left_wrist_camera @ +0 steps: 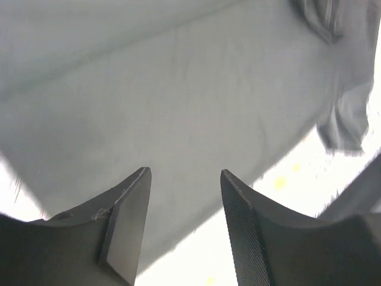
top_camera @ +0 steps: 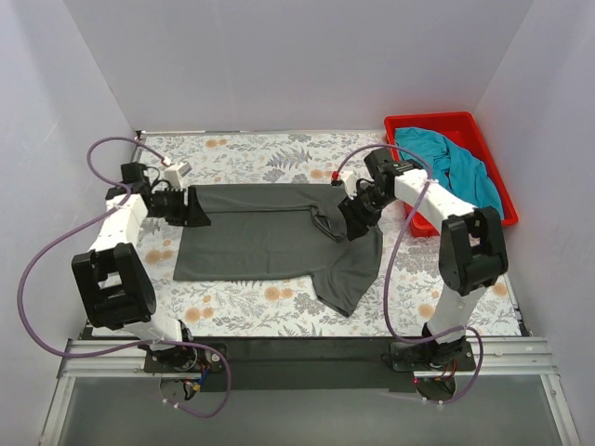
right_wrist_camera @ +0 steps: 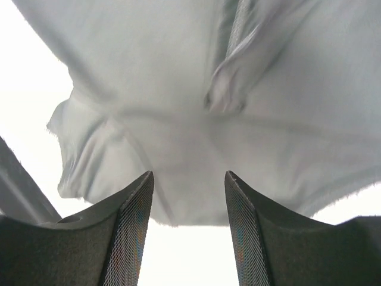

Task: Fold and stack the t-shirts
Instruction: Fold the tshirt

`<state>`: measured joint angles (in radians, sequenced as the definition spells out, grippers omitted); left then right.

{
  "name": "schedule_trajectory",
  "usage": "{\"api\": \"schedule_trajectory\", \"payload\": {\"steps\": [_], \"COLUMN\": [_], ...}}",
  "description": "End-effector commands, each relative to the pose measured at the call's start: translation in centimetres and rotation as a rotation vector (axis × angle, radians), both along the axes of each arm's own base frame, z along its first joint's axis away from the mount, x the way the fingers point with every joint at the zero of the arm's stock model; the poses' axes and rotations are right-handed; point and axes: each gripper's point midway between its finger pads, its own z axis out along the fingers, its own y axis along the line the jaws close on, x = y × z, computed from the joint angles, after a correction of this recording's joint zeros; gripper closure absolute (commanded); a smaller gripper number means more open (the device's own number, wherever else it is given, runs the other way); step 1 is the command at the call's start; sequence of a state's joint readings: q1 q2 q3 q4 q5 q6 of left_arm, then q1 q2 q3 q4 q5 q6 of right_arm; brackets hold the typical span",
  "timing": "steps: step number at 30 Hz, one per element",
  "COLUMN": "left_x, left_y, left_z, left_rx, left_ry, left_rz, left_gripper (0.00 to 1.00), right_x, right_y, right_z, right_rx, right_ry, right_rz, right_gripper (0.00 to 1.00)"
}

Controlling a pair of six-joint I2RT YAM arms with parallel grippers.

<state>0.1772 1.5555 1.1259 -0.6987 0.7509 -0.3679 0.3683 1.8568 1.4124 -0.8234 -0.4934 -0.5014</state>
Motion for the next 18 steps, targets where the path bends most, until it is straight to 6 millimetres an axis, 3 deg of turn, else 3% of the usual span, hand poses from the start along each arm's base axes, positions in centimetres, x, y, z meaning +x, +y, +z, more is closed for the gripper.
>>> {"api": "schedule_trajectory", "payload": {"steps": [1,2,5,9,14,18], "left_x": [-4.9,-5.9,-7.0,-7.8,-9.1,-9.8], "left_y": [1.5,2.0,3.8,4.5,4.5,4.5], "left_z": [1.8,1.5,1.1,0.7,-0.4,-0.8], "left_rx": [-0.027,-0.011,0.010,0.028,0.052,0.072], "left_ry": [0.019,0.026,0.039,0.037,0.048,0.051], "left_rz": [-0.160,-0.202,-0.211,-0.209,-0.216,-0.211], "left_gripper": [0.50,0.50,0.50,0.50,0.50,0.50], "right_x": [-3.0,-4.6,-6.7,-11.0,-12.3,-12.2], "right_y": [-2.5,-3.4,-4.5,-4.0,-3.6,-3.5], "right_z": [1.5,0.7,0.6,-0.9,-2.7,-3.8], "right_rx": [-0.072,-0.099,-0.135,-0.202,-0.279,-0.335], "right_ry": [-0.038,-0.004,-0.011,-0.013,-0.085,-0.156], "right_rz": [0.097,0.108,0.141,0.211,0.224,0.228], "right_gripper": [0.42,0.43,0.48,0.52,0.52,0.51]}}
